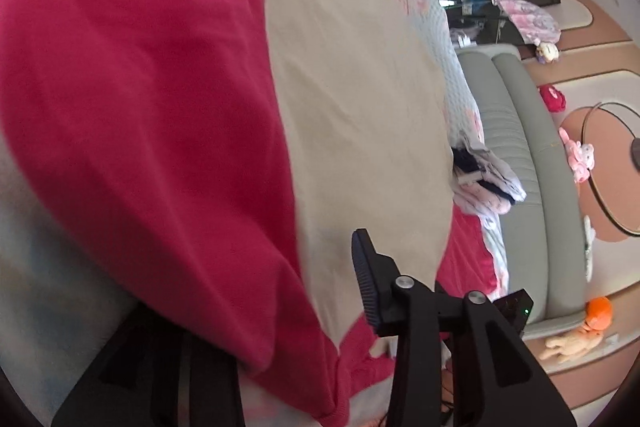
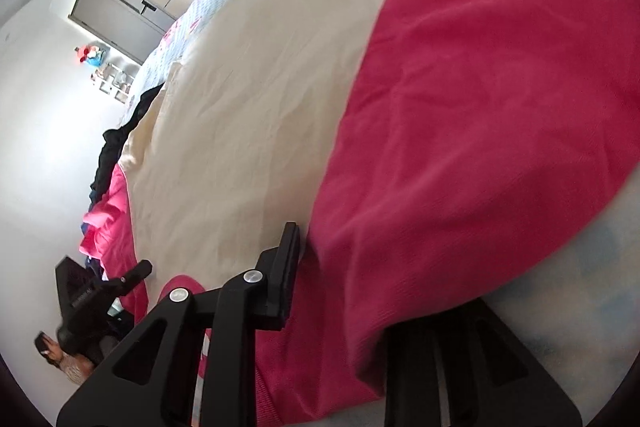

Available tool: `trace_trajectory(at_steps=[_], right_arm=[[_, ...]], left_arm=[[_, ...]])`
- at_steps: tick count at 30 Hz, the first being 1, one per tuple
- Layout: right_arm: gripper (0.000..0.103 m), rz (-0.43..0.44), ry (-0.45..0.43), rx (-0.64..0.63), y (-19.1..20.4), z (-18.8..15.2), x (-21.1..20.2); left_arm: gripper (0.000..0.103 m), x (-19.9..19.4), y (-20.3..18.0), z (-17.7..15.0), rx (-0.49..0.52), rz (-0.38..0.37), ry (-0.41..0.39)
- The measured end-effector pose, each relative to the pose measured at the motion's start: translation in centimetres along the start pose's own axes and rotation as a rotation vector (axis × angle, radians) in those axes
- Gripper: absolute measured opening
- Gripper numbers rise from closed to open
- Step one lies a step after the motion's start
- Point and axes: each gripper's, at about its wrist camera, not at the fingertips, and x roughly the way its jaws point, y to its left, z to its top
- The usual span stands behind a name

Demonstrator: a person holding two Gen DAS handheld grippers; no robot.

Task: Fold clothes
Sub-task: 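Pull the pink trim edge with both grippers to straighten the shirt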

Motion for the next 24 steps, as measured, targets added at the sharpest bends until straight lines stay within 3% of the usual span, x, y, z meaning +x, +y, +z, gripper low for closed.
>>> trace_trajectory(at_steps=[2, 3, 6, 13, 24], right_arm=[[0.011, 0.008, -0.013, 0.013, 0.0, 0.0, -0.3], [0.008, 0.012, -0.022, 0.017, 0.0, 0.0, -0.4], [0.005, 0.005, -0.064, 0.003, 0.5, -0.1, -1.2], [0.002, -0.145, -0.096, -0.088, 3.0, -1.0, -3.4], [0.0, -0.144, -0.157, -0.18, 5.0, -2.7, -7.0]], left_arm=[[0.03, -0.2, -0.1, -0.1, 0.009, 0.024, -0.001], [0.019, -0.3, -0.1, -0.1, 0.011, 0.042, -0.011], [0.009, -0.9, -0.9, -0.3, 0.039, 0.097, -0.043], [0.006, -3.1, -4.0, -1.3, 0.155, 0.191, -0.125], [0.003, -5.9, -4.1, -2.2, 0.163, 0.18, -0.152]])
